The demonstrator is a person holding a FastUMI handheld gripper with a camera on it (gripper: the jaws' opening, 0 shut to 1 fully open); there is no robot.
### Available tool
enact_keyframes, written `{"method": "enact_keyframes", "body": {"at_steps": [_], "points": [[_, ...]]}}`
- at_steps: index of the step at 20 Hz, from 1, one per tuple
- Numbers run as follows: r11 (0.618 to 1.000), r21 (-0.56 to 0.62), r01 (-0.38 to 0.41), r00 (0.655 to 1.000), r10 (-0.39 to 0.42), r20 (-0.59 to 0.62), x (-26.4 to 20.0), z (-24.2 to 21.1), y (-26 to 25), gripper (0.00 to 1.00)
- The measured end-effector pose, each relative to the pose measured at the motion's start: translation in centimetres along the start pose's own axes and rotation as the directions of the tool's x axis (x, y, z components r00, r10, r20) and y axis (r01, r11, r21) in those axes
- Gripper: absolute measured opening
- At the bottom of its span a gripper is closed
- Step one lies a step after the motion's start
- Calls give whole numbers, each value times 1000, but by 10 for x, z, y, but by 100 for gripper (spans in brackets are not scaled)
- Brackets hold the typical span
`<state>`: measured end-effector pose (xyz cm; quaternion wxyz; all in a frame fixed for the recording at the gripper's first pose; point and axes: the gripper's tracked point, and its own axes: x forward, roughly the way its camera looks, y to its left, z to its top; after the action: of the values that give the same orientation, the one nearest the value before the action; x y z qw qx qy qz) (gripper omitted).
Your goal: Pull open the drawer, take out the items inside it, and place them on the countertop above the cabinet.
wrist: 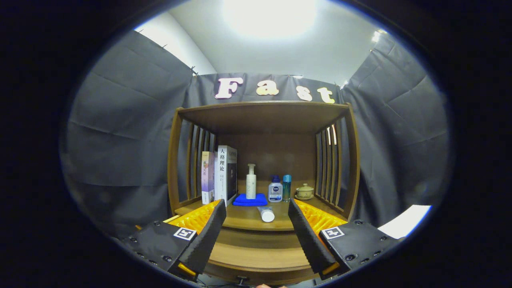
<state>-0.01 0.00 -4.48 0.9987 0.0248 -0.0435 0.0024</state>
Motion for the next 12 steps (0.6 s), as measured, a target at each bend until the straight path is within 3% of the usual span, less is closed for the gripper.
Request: {"method": "enact_keyframes", "body": {"at_steps": [4,9,12], "points": [[998,58,34,998,-31,-48,-25,-39,-1,98],[993,30,111,992,-109,-67,-48,-71,-20,98],[992,51,112,988,-106,-109,-60,-94,-11,98]]}}
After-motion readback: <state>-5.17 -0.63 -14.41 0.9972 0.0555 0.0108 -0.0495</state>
